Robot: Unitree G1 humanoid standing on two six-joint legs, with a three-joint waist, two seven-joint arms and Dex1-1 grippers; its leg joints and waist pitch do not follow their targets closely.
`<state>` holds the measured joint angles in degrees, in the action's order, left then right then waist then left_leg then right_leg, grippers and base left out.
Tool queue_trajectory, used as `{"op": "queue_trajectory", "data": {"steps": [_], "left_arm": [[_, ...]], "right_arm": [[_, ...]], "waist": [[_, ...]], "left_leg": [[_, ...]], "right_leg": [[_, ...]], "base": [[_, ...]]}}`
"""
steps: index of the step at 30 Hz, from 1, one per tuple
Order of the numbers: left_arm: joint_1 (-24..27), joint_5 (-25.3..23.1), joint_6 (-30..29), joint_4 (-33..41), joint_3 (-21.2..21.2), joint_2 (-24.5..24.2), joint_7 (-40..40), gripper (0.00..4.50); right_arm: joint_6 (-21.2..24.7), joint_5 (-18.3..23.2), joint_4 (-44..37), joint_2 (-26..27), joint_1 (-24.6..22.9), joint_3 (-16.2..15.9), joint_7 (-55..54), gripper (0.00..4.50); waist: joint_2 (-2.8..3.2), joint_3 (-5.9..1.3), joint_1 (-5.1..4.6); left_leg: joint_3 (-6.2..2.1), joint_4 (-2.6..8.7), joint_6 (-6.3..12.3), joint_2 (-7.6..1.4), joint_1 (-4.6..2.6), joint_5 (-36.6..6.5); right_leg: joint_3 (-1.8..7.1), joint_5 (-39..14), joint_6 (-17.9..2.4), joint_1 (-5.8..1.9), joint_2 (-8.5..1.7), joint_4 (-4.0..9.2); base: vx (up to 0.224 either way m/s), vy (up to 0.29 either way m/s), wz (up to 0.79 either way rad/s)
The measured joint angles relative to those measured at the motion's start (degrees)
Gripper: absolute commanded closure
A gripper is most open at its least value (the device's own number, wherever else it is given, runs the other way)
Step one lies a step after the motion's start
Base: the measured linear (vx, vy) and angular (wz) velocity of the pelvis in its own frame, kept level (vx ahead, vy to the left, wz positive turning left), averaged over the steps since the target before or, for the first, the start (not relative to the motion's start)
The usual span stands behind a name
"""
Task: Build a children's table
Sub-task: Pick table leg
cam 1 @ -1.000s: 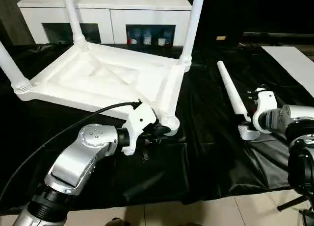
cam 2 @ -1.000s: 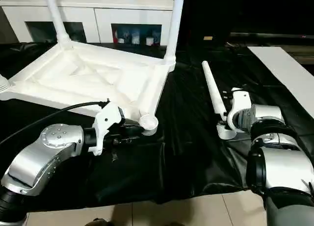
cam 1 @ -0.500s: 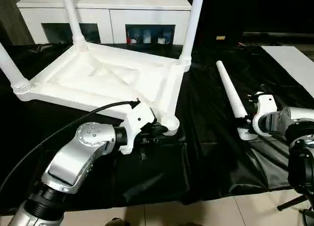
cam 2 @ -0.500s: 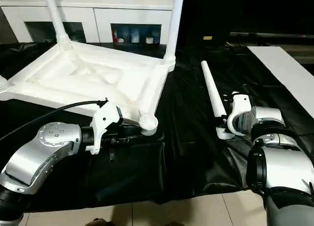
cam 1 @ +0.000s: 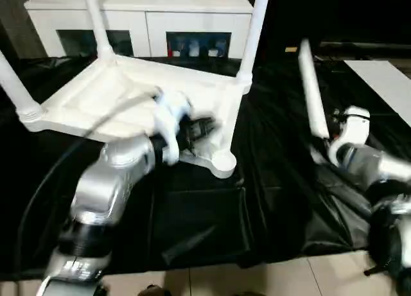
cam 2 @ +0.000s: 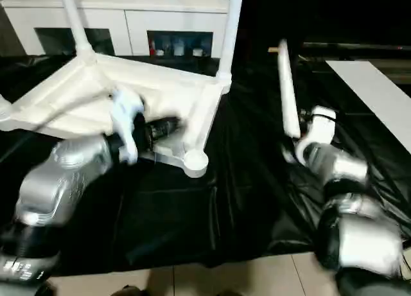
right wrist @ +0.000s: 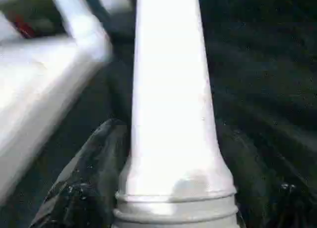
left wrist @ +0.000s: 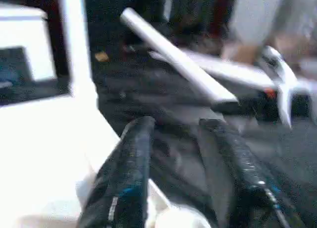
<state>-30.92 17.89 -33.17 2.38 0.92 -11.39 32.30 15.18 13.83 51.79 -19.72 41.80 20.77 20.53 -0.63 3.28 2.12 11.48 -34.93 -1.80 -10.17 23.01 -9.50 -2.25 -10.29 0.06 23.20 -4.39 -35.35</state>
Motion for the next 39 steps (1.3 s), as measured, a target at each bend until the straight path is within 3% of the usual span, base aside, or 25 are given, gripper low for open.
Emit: {"op": "queue_trajectory", "data": {"steps": [1,5,6,8,11,16,18,21,24,32,35,39], "left_arm": [[-0.7,0.6,0.0,-0.4,-0.7,0.6,-0.6,2.41],[-1.4,2.0,-0.5,-1.2,-2.3,1.7,-1.6,2.3],[-1.4,2.2,-0.7,-1.2,-2.5,1.9,-1.7,1.99],[-1.9,3.3,-1.5,-1.6,-3.7,3.5,-2.3,1.9],[-4.9,5.6,-2.7,-2.6,-5.0,6.1,-4.0,1.68],[-9.6,9.4,-6.0,-4.6,-5.6,7.8,-3.9,1.29],[-10.4,10.0,-7.2,-5.1,-5.4,8.7,-3.5,0.99],[-10.7,11.9,-9.3,-6.3,-6.0,9.4,-3.2,0.92],[-11.5,13.9,-10.6,-8.2,-7.9,10.4,-4.3,0.55],[-12.5,17.8,-11.3,-9.5,-12.3,11.6,-5.5,0.06],[-12.6,18.7,-12.0,-10.2,-13.2,11.6,-6.3,0.0],[-12.6,19.6,-13.2,-10.2,-13.6,11.0,-6.6,0.43]], "right_arm": [[-1.3,0.6,-3.6,1.2,-1.7,0.3,0.1,1.86],[-4.9,3.1,-15.4,5.4,-7.3,1.0,0.7,1.86],[-5.5,4.0,-17.8,6.1,-8.3,1.3,1.0,1.86],[-6.7,6.2,-24.4,8.5,-11.2,1.2,1.3,1.86],[-9.6,6.8,-35.2,11.6,-16.2,-2.0,1.5,1.86],[-7.9,7.7,-47.1,13.6,-20.6,-10.4,6.6,1.86],[-7.2,7.7,-48.4,14.2,-21.3,-13.6,8.6,1.86],[-6.8,7.0,-48.5,14.0,-21.7,-16.5,10.7,1.86],[-6.8,6.3,-48.8,13.6,-21.8,-19.0,12.4,1.86],[-6.6,4.4,-49.5,10.5,-22.0,-22.5,15.7,1.86],[-6.6,3.6,-49.4,10.0,-22.3,-23.9,16.7,1.86],[-6.6,3.5,-49.4,9.5,-22.3,-24.3,17.2,1.86]], "waist": [[0.01,-0.01,0.05],[0.05,-0.02,0.25],[0.05,-0.02,0.3],[0.05,-0.02,0.58],[0.05,-0.01,1.13],[0.04,-0.01,1.01],[0.04,-0.01,1.03],[0.01,0.01,1.24],[-0.03,0.03,1.45],[-0.09,0.06,1.49],[-0.12,0.07,1.47],[-0.13,0.08,1.51]], "left_leg": [[0.0,0.04,0.03,0.0,0.01,0.0],[0.01,0.04,0.08,0.0,0.03,0.0],[0.01,0.03,0.09,0.0,0.02,0.0],[0.01,0.03,0.09,0.0,0.02,0.0],[0.01,0.06,0.09,0.0,0.02,0.0],[-0.01,0.16,0.08,0.01,-0.03,0.0],[-0.01,0.19,0.08,0.02,-0.03,0.0],[-0.02,0.2,0.08,0.02,0.01,0.0],[-0.02,0.2,0.08,0.03,0.07,0.0],[-0.02,0.23,0.1,0.05,0.07,0.0],[-0.02,0.24,0.1,0.05,0.07,0.0],[-0.02,0.23,0.1,0.05,0.07,0.0]], "right_leg": [[-0.02,0.0,0.0,0.0,0.0,0.03],[-0.02,0.0,0.0,-0.02,0.0,0.1],[-0.02,0.0,0.0,-0.03,0.0,0.11],[-0.02,0.0,0.0,-0.04,-0.01,0.14],[-0.01,0.0,0.0,-0.04,-0.02,0.15],[-0.03,0.0,0.0,-0.05,-0.01,0.19],[-0.03,0.0,0.1,-0.05,-0.01,0.23],[-0.03,0.0,0.1,-0.05,-0.01,0.29],[-0.03,0.0,0.1,-0.05,-0.02,0.36],[-0.04,0.0,0.1,-0.06,-0.03,0.41],[-0.04,0.0,0.1,-0.05,-0.03,0.4],[-0.04,0.0,0.1,-0.06,-0.03,0.4]], "base": [[0.0,0.0,0.0],[0.0,0.0,0.0],[0.0,0.0,0.0],[0.0,0.0,0.0],[0.0,0.0,0.0],[0.0,0.0,0.0],[0.0,0.0,0.0],[0.0,0.0,0.0],[0.0,0.0,0.0],[0.0,0.0,0.0],[0.0,0.0,0.0],[0.0,0.0,0.0]]}}
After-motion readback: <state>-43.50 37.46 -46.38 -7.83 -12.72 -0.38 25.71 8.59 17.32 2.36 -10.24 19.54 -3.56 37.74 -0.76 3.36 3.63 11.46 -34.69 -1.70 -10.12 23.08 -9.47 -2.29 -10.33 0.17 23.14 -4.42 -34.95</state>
